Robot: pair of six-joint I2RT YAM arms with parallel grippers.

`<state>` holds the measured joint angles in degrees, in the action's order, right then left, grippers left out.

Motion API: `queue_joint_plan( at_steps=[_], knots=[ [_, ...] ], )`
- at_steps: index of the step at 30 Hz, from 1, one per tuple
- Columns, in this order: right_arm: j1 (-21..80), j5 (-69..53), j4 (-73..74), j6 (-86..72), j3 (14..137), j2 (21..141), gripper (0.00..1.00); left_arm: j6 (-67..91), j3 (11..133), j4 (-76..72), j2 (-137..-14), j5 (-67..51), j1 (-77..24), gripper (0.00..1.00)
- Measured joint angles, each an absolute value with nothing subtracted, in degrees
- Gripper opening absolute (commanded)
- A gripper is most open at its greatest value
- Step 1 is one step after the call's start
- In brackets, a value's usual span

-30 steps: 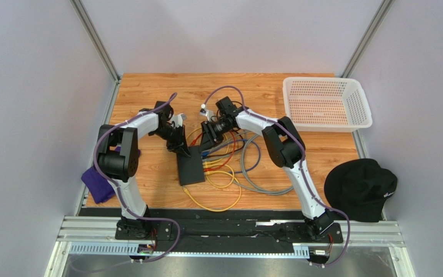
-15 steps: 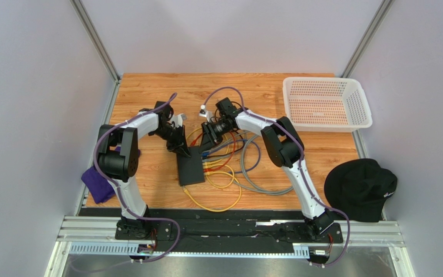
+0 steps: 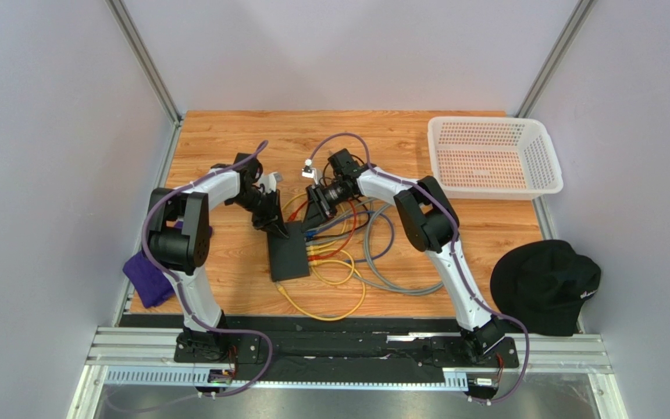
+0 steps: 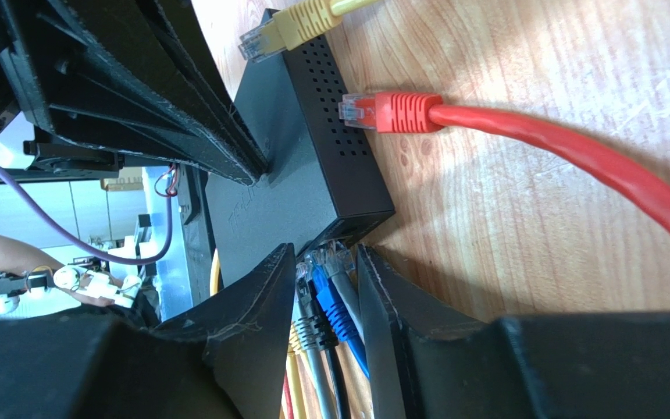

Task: Pull the plug from the switch port

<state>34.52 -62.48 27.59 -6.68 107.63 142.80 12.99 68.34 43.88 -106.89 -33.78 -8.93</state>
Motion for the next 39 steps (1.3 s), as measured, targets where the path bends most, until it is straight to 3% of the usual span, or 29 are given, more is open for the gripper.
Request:
queue_joint_plan(
  at_steps=[19, 20, 23, 39],
  knots=[
    [33.8, -65.5, 27.1, -6.1, 107.6, 143.7, 0.32, 13.0, 68.4, 44.1, -107.0, -33.8, -9.1, 0.00],
    [33.8, -65.7, 27.1, -6.0, 107.6, 143.8, 0.29, 13.0, 68.5, 44.1, -107.0, -33.8, -9.2, 0.00],
    [33.6, -66.0, 27.0, -5.7, 107.6, 144.0, 0.00, 13.0, 68.7, 44.3, -107.0, -33.5, -9.3, 0.00],
    [32.4, -67.6, 27.3, -5.0, 106.5, 144.1, 0.00, 12.7, 69.0, 44.5, -107.0, -32.9, -9.7, 0.00]
  ],
)
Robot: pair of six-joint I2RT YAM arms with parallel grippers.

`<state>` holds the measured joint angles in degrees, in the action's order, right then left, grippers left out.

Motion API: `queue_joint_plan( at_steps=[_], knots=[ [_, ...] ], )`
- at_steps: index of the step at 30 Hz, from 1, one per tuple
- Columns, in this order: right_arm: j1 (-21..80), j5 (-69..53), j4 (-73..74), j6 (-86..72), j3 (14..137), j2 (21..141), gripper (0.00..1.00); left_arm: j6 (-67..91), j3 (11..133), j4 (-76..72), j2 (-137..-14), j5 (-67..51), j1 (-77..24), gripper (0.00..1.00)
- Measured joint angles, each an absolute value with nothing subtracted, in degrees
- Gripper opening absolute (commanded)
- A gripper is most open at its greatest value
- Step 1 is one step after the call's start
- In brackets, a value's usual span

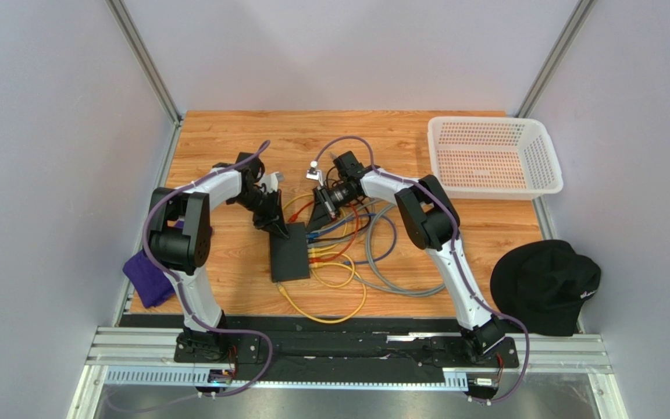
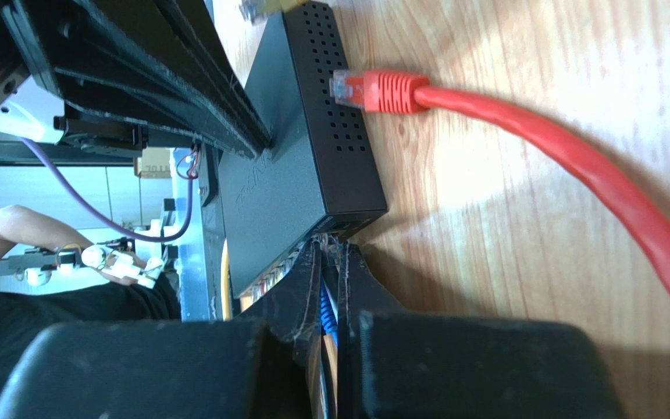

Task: Pull the plug from the switch port

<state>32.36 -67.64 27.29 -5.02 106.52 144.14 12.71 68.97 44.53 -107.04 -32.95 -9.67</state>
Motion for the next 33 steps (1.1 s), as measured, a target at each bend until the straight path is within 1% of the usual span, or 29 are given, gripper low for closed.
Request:
queue_joint_plan(
  at_steps=[11, 17, 23, 27, 33],
  knots=[
    [30.9, -66.0, 33.3, 0.2, 104.1, 141.5, 0.00, 12.6, 69.0, 44.5, -107.0, -33.0, -9.7, 0.00],
    [30.9, -62.8, 35.4, 2.3, 103.3, 139.9, 0.00, 12.4, 69.5, 44.7, -107.1, -32.4, -10.5, 0.00],
    [31.6, -58.0, 37.1, 2.9, 103.4, 138.3, 0.00, 12.3, 70.0, 44.2, -107.9, -32.9, -13.5, 0.00],
    [32.5, -53.7, 39.0, 3.5, 103.9, 137.0, 0.00, 11.7, 70.7, 44.3, -107.4, -30.4, -15.4, 0.00],
    [32.2, -52.1, 40.1, 4.3, 103.8, 136.4, 0.00, 11.3, 70.8, 42.9, -106.0, -29.5, -15.8, 0.00]
  ],
)
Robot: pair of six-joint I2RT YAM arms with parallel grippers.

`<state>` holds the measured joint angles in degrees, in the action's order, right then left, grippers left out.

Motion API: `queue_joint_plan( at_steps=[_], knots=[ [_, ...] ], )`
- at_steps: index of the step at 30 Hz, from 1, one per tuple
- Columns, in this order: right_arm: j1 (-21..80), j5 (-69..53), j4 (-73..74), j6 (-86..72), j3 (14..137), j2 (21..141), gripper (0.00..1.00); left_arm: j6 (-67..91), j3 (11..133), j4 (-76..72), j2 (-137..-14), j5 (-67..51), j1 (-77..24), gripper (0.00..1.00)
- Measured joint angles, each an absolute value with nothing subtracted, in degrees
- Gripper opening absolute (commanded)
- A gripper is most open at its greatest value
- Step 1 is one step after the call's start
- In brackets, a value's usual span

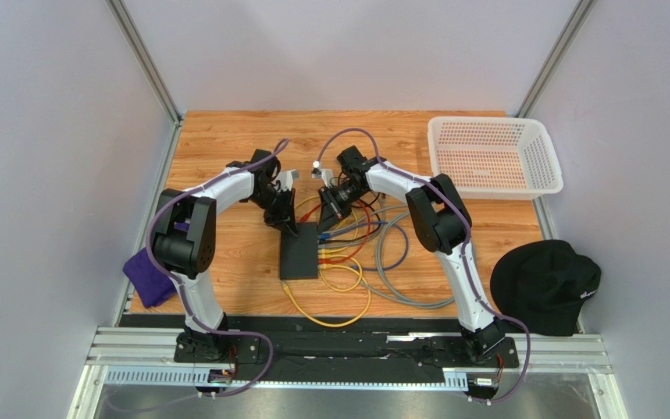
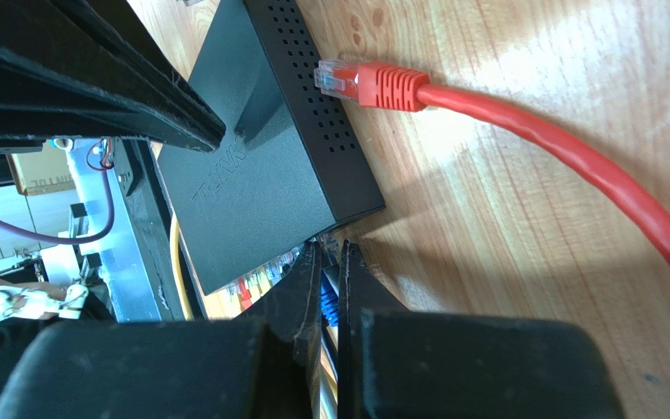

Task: Pull the plug from the switch port

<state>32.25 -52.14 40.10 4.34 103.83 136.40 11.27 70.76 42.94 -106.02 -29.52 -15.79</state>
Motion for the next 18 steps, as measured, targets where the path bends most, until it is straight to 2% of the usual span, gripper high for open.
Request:
queue_joint_plan(
  at_steps=[8, 18],
  knots=[
    [32.2, -51.7, 41.4, 5.2, 104.5, 136.4, 0.00, 13.1, 70.7, 43.1, -109.5, -35.4, -16.4, 0.00],
    [31.9, -48.9, 57.6, 13.3, 116.9, 141.5, 0.00, 13.9, 75.0, 45.7, -114.4, -39.5, -16.4, 0.00]
  ],
)
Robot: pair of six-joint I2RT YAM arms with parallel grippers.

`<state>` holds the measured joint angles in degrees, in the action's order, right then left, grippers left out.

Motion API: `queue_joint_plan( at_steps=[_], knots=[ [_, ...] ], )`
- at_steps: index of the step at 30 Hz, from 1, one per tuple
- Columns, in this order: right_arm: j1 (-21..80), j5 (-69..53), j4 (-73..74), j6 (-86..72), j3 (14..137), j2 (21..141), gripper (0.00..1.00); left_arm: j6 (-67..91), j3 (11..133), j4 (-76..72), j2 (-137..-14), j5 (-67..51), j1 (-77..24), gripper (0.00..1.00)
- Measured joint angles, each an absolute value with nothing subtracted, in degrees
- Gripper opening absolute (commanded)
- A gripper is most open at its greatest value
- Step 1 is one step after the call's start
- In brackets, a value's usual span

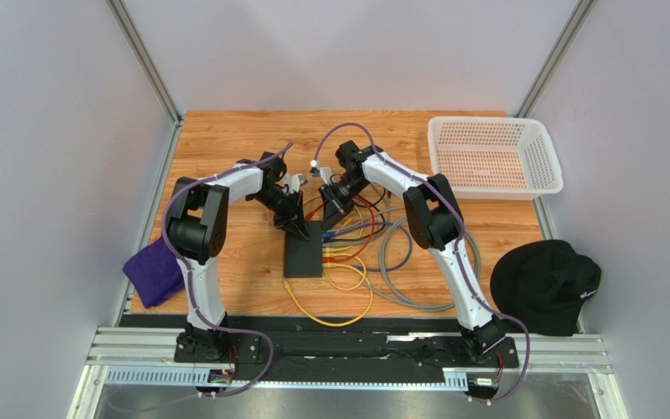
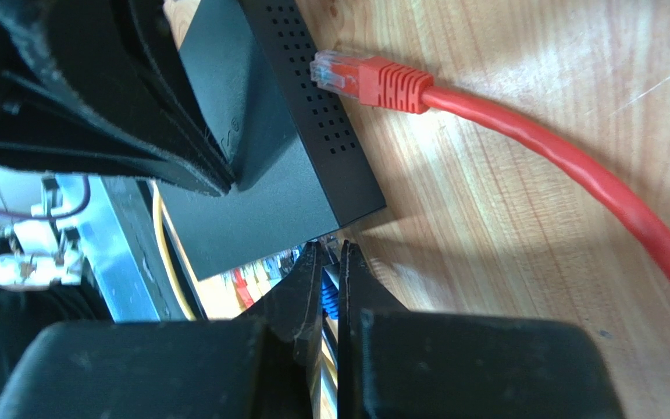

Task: Pull the plug from the switch port

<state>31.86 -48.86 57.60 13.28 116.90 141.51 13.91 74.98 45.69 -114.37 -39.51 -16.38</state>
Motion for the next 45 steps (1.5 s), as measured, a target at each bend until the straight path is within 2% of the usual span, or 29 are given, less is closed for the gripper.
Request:
queue_joint_plan(
  at_steps=[4, 14, 15, 18, 22, 26, 30, 37, 45],
  knots=[
    [30.0, -52.9, 61.2, 16.7, 118.1, 143.2, 0.00, 14.1, 75.7, 46.1, -115.5, -41.0, -16.4, 0.00],
    [25.8, -51.2, 67.7, 22.4, 121.6, 144.2, 0.00, 14.1, 77.5, 48.2, -116.7, -41.1, -16.4, 0.00],
    [25.8, -51.6, 67.8, 22.6, 121.7, 144.1, 0.02, 14.1, 77.5, 48.2, -116.7, -41.1, -16.4, 0.00],
    [26.1, -52.7, 67.0, 22.3, 121.4, 143.9, 0.30, 13.9, 77.8, 48.6, -116.8, -41.1, -16.5, 0.00],
    [26.2, -52.3, 63.6, 20.9, 117.3, 139.9, 0.43, 12.9, 78.4, 48.8, -116.8, -40.6, -16.5, 0.00],
    [26.2, -50.3, 60.6, 20.2, 114.1, 132.4, 0.48, 10.9, 79.3, 48.5, -116.2, -38.8, -16.5, 0.00],
    [25.8, -46.9, 58.2, 19.9, 112.7, 124.3, 0.60, 8.8, 79.3, 48.2, -113.9, -34.2, -16.5, 0.04],
    [22.5, -32.4, 55.5, 25.4, 99.2, 107.9, 0.66, 8.6, 80.1, 48.7, -110.6, -32.9, -16.5, 0.12],
    [21.8, -9.6, 56.4, 30.2, 82.8, 106.4, 0.73, 6.9, 81.1, 49.0, -110.4, -32.3, -16.2, 0.13]
  ],
)
